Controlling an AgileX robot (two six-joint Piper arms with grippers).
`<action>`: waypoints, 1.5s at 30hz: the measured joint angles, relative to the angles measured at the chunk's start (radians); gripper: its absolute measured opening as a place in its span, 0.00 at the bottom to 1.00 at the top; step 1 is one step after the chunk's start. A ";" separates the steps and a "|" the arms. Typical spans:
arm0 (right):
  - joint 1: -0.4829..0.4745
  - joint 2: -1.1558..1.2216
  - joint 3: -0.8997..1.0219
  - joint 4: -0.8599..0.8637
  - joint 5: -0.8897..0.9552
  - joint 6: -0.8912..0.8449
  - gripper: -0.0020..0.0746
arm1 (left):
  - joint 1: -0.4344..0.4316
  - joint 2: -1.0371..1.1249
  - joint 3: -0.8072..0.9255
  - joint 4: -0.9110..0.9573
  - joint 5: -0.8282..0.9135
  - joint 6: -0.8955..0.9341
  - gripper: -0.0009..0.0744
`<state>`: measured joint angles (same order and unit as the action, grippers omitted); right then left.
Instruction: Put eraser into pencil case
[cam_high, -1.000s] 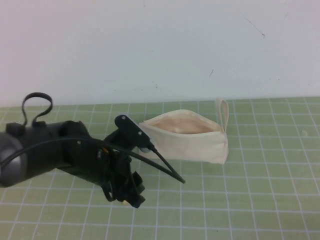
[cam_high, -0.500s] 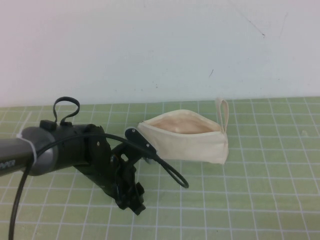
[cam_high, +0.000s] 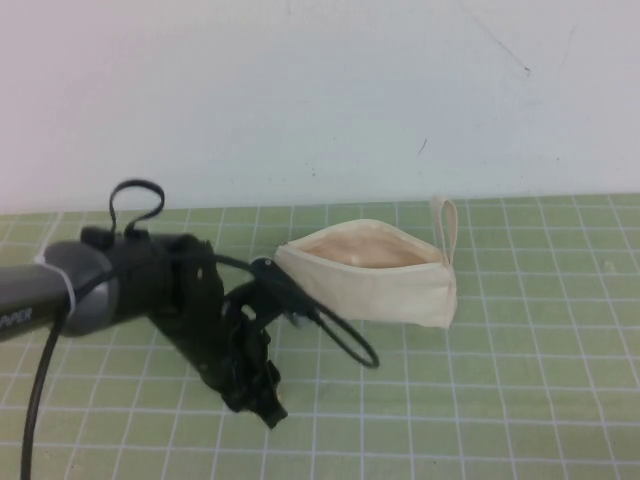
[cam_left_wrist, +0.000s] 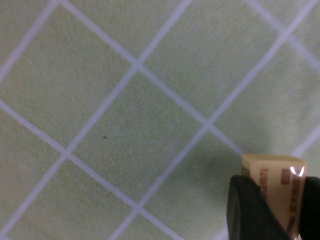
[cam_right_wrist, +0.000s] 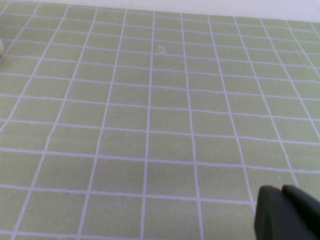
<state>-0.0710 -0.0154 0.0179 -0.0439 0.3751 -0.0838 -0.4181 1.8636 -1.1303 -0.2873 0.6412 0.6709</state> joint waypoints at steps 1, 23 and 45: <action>0.000 0.000 0.000 0.000 0.000 0.000 0.03 | 0.000 -0.005 -0.028 0.000 0.040 -0.015 0.25; 0.000 0.000 0.000 0.000 0.000 0.000 0.03 | 0.000 0.135 -0.561 -0.178 0.055 -0.099 0.28; 0.000 0.000 0.000 0.000 -0.001 0.000 0.03 | 0.000 -0.229 -0.799 0.432 0.339 -0.479 0.01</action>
<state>-0.0710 -0.0154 0.0179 -0.0439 0.3745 -0.0838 -0.4181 1.6342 -1.9297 0.1446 0.9802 0.1914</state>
